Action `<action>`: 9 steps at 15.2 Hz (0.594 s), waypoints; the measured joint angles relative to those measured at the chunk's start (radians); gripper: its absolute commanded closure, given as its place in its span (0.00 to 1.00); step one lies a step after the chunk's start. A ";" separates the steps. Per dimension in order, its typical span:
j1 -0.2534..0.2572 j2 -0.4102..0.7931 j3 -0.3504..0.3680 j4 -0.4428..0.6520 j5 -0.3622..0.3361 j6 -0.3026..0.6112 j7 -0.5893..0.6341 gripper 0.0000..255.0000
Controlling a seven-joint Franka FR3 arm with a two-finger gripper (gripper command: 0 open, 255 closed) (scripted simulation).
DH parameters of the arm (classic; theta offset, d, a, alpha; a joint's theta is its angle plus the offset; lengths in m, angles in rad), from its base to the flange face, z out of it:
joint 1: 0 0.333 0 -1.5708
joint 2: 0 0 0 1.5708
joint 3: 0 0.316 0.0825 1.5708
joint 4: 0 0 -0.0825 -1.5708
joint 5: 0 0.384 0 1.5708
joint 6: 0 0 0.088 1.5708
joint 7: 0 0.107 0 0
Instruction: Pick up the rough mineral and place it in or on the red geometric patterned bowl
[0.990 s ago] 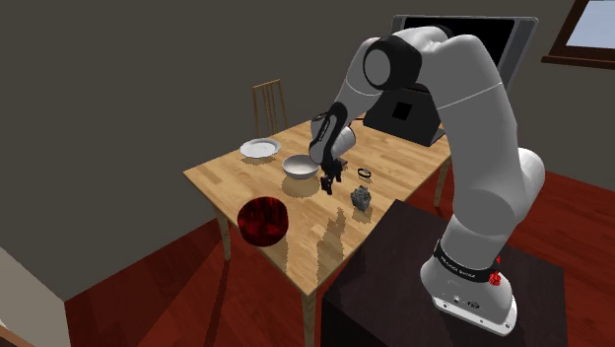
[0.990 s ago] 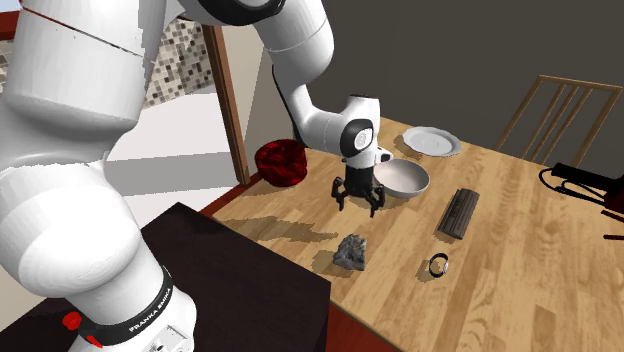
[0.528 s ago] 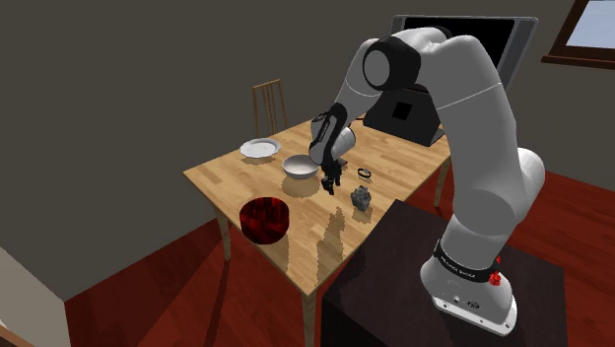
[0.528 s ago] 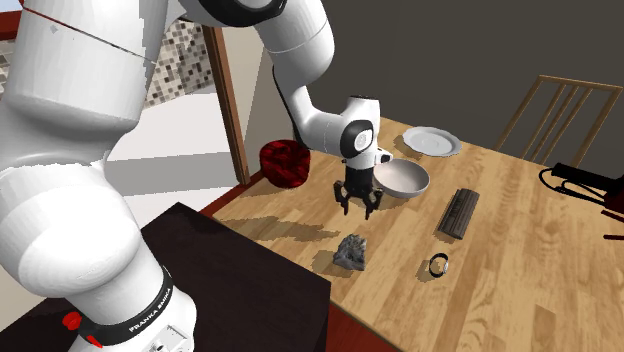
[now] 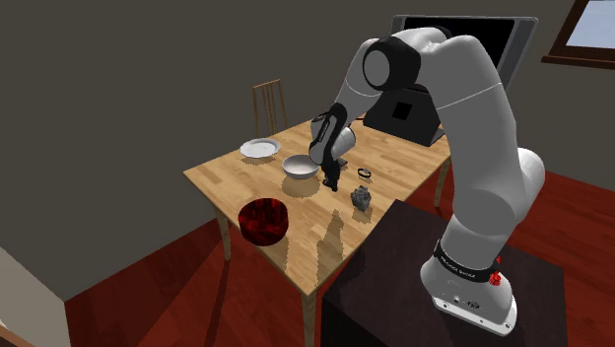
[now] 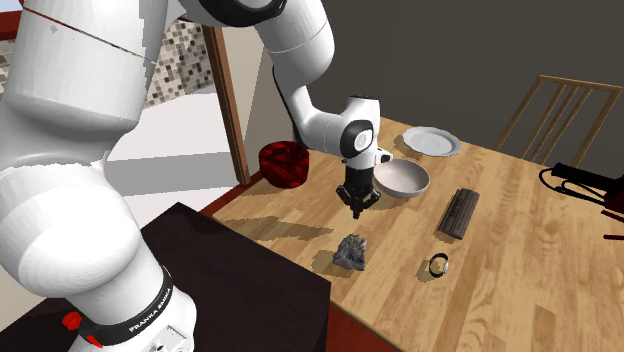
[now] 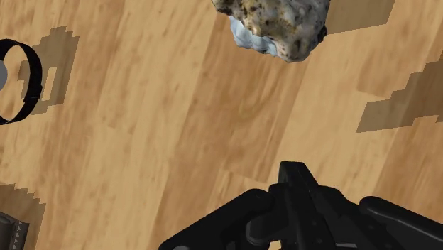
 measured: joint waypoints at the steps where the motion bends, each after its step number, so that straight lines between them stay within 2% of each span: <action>1: 0.000 0.000 0.000 0.000 0.000 0.000 0.000 0.00; 2: 0.000 0.000 0.000 0.000 0.000 0.000 0.000 0.00; 4: -0.081 -0.050 0.047 -0.057 0.044 0.028 -0.094 0.00; 6: -0.213 -0.112 0.125 -0.120 0.123 0.045 -0.254 0.00; 9: -0.445 -0.177 0.250 -0.176 0.278 0.018 -0.551 0.00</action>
